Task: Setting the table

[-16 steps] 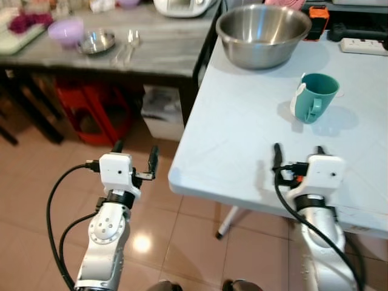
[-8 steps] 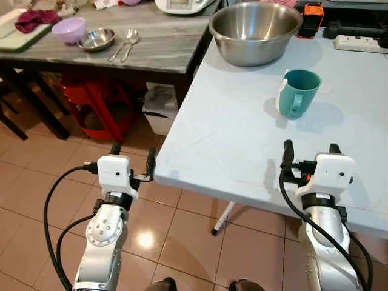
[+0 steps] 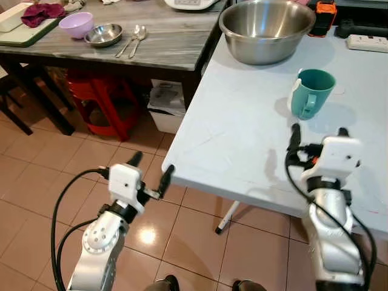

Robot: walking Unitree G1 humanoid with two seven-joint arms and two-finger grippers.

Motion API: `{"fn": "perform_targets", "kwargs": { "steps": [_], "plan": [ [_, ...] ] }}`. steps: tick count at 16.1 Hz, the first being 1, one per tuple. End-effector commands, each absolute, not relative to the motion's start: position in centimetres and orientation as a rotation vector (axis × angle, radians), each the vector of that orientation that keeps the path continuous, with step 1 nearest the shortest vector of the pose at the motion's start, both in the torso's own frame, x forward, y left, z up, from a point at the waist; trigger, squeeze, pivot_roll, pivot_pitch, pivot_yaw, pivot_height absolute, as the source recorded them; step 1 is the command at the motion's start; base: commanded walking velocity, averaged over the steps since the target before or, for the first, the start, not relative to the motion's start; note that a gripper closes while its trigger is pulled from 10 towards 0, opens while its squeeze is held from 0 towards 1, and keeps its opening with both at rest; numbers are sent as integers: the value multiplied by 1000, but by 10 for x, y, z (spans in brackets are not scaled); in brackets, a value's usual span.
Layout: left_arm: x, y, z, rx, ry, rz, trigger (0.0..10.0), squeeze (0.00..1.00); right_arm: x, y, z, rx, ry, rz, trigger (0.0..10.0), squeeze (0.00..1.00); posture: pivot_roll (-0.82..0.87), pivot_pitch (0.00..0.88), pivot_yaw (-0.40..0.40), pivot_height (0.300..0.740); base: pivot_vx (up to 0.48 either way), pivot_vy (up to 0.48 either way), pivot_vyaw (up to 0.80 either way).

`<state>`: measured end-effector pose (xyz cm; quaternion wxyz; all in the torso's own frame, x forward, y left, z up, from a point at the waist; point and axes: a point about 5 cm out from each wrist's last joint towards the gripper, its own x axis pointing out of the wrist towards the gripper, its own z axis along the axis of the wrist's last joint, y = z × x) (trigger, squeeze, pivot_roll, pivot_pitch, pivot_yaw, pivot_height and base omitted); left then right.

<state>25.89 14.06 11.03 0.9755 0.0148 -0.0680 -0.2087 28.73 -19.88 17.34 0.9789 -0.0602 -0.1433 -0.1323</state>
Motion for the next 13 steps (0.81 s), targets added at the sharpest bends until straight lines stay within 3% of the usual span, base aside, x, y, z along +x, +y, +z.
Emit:
{"fn": "perform_targets", "kwargs": {
  "steps": [1, 13],
  "plan": [
    [254, 143, 109, 41, -121, -435, 10000, 0, 291, -202, 172, -109, -272, -284, 10000, 0, -93, 233, 121, 740, 0, 0, 0],
    [240, 140, 114, 44, -93, -582, 10000, 0, 333, -212, 197, -111, -299, -266, 10000, 0, -56, 286, 149, 740, 0, 0, 0]
  ]
}}
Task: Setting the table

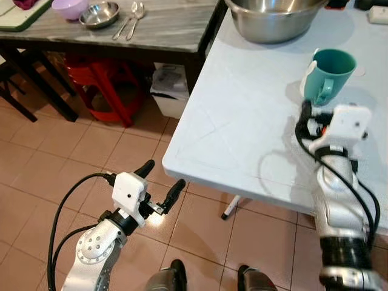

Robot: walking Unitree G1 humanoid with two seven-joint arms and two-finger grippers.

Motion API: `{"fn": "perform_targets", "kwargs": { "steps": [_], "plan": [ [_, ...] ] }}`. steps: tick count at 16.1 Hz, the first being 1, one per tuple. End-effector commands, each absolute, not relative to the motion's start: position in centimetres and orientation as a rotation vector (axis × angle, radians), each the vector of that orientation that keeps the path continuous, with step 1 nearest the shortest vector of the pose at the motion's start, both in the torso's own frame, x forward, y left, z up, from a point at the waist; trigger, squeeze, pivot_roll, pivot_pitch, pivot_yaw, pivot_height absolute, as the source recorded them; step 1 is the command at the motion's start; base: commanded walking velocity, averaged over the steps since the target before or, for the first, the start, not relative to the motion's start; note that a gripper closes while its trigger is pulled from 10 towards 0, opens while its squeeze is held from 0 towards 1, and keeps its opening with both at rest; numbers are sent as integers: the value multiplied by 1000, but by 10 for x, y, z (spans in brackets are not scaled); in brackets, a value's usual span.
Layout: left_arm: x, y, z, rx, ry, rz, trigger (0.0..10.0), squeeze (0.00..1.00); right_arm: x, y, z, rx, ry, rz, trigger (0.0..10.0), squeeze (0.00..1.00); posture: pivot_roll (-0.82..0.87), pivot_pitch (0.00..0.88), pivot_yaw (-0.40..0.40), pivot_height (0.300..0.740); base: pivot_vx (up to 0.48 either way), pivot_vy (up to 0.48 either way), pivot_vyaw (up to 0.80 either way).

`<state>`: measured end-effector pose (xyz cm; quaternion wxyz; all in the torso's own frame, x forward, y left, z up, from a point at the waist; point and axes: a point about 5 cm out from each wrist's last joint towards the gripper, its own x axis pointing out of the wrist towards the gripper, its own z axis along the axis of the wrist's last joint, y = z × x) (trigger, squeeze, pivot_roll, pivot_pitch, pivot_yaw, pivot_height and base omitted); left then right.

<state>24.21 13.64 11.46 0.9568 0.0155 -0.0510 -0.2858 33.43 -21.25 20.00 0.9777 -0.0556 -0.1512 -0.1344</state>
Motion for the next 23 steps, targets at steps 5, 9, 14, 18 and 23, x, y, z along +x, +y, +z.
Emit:
{"fn": "perform_targets", "kwargs": {
  "steps": [5, 9, 14, 18, 23],
  "plan": [
    [240, 136, 114, 31, -96, -574, 10000, 0, 348, -214, 214, -118, -338, -270, 0, 0, -58, 277, 139, 740, 0, 0, 0],
    [240, 135, 113, 25, -96, -560, 10000, 0, 352, -219, 216, -123, -340, -280, 0, 0, -58, 278, 136, 740, 0, 0, 0],
    [242, 133, 113, 18, -98, -549, 10000, 0, 357, -219, 222, -119, -358, -281, 0, 0, -62, 276, 131, 740, 0, 0, 0],
    [243, 133, 112, 15, -97, -539, 10000, 0, 359, -219, 222, -111, -360, -278, 0, 0, -61, 273, 132, 740, 0, 0, 0],
    [244, 133, 113, 15, -104, -540, 10000, 0, 360, -217, 221, -100, -362, -275, 0, 0, -62, 265, 133, 740, 0, 0, 0]
  ]
}}
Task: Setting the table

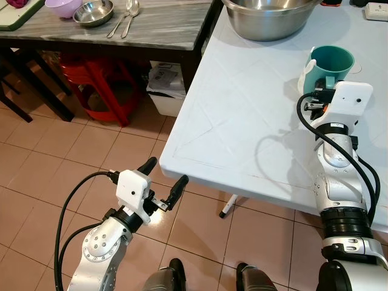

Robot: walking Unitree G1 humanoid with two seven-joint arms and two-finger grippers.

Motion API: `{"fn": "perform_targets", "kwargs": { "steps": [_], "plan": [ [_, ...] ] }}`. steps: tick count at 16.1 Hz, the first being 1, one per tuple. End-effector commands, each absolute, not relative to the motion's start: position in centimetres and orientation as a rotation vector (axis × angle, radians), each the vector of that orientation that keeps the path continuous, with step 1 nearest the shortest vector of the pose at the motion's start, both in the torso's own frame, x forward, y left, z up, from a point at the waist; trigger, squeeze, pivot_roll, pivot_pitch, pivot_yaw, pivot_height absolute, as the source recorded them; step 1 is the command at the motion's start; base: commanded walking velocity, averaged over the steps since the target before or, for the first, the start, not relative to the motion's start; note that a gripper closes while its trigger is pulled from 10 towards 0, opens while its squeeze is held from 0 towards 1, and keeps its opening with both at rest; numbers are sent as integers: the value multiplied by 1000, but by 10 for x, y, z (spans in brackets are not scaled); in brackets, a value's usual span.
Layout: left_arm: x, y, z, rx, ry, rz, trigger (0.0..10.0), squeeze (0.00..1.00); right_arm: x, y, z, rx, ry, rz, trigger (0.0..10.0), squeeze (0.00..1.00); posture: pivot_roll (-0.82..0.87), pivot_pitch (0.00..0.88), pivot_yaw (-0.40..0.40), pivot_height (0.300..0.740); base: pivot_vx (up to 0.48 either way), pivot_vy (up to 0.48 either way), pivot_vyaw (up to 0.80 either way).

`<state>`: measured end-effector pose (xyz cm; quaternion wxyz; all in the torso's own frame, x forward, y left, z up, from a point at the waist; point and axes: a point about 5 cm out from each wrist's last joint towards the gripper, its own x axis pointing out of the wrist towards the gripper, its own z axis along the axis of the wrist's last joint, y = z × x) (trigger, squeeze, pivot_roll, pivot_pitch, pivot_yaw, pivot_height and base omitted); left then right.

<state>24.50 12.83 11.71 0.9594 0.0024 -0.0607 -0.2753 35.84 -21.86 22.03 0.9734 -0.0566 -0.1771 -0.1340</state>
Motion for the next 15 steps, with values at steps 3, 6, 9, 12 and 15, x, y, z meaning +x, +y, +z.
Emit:
{"fn": "perform_targets", "kwargs": {
  "steps": [3, 6, 9, 12, 15],
  "plan": [
    [243, 131, 119, -57, -138, -561, 10000, 0, 360, -219, 219, -99, -359, -276, 0, 0, -65, 262, 132, 740, 0, 0, 0],
    [243, 130, 122, -77, -152, -596, 10000, 0, 360, -219, 218, -96, -353, -276, 0, 0, -68, 257, 129, 740, 0, 0, 0],
    [243, 127, 129, -113, -178, -620, 10000, 0, 361, -218, 217, -91, -353, -271, 0, 0, -67, 254, 126, 740, 0, 0, 0],
    [241, 127, 129, -117, -167, -658, 10000, 0, 362, -218, 217, -86, -352, -268, 0, 0, -65, 253, 127, 740, 0, 0, 0],
    [241, 127, 128, -121, -154, -661, 10000, 0, 361, -217, 218, -74, -359, -271, 0, 0, -68, 247, 132, 740, 0, 0, 0]
  ]
}}
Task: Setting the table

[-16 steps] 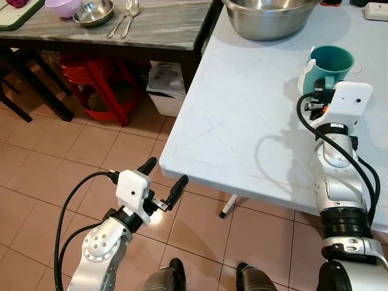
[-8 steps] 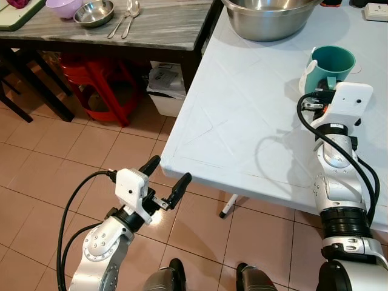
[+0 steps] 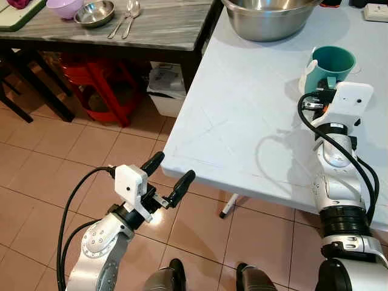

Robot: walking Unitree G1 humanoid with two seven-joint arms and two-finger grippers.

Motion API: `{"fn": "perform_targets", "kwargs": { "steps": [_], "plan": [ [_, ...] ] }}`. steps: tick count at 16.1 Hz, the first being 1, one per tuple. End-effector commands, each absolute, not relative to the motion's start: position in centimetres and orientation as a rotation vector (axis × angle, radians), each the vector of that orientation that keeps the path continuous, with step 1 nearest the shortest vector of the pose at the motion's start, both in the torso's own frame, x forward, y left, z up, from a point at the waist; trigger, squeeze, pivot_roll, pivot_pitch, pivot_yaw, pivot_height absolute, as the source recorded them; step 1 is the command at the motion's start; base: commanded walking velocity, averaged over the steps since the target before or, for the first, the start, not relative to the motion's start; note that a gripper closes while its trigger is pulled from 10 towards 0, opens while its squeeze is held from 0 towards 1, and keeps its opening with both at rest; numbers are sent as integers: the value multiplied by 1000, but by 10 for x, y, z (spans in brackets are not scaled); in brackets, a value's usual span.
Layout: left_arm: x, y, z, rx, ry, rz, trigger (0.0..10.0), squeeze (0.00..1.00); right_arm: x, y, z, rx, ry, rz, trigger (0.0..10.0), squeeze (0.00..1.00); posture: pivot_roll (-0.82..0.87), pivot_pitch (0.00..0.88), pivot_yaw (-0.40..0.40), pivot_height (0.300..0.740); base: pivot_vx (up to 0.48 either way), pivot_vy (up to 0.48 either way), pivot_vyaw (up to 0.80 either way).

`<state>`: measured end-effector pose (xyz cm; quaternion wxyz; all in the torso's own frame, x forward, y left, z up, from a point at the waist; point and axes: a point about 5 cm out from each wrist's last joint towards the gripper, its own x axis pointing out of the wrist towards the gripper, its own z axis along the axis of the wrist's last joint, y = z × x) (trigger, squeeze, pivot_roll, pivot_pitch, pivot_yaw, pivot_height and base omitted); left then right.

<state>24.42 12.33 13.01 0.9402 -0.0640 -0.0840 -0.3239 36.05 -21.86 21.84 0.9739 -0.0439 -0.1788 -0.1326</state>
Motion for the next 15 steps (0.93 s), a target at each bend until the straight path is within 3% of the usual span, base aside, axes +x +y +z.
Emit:
{"fn": "perform_targets", "kwargs": {
  "steps": [1, 5, 6, 7, 11, 15],
  "plan": [
    [241, 127, 127, -121, -153, -659, 10000, 0, 360, -216, 219, -71, -363, -269, 0, 0, -68, 247, 132, 740, 0, 0, 0],
    [248, 132, 126, -104, -148, -609, 10000, 0, 350, -213, 218, -40, -370, -268, 0, 0, -72, 235, 128, 740, 0, 0, 0],
    [254, 137, 123, -70, -133, -541, 10000, 0, 345, -211, 216, -30, -368, -265, 3843, 0, -75, 231, 127, 740, 0, 0, 0],
    [261, 142, 120, -37, -107, -460, 10000, 0, 339, -208, 214, -28, -371, -258, 10000, 0, -75, 231, 127, 740, 0, 0, 0],
    [278, 164, 114, -4, -80, -208, 10000, 0, 312, -189, 194, -7, -340, -200, 10000, 0, -95, 216, 125, 740, 0, 0, 0],
    [288, 172, 117, 15, -100, -112, 10000, 0, 295, -178, 188, -16, -330, -182, 10000, 0, -104, 210, 127, 740, 0, 0, 0]
  ]
}}
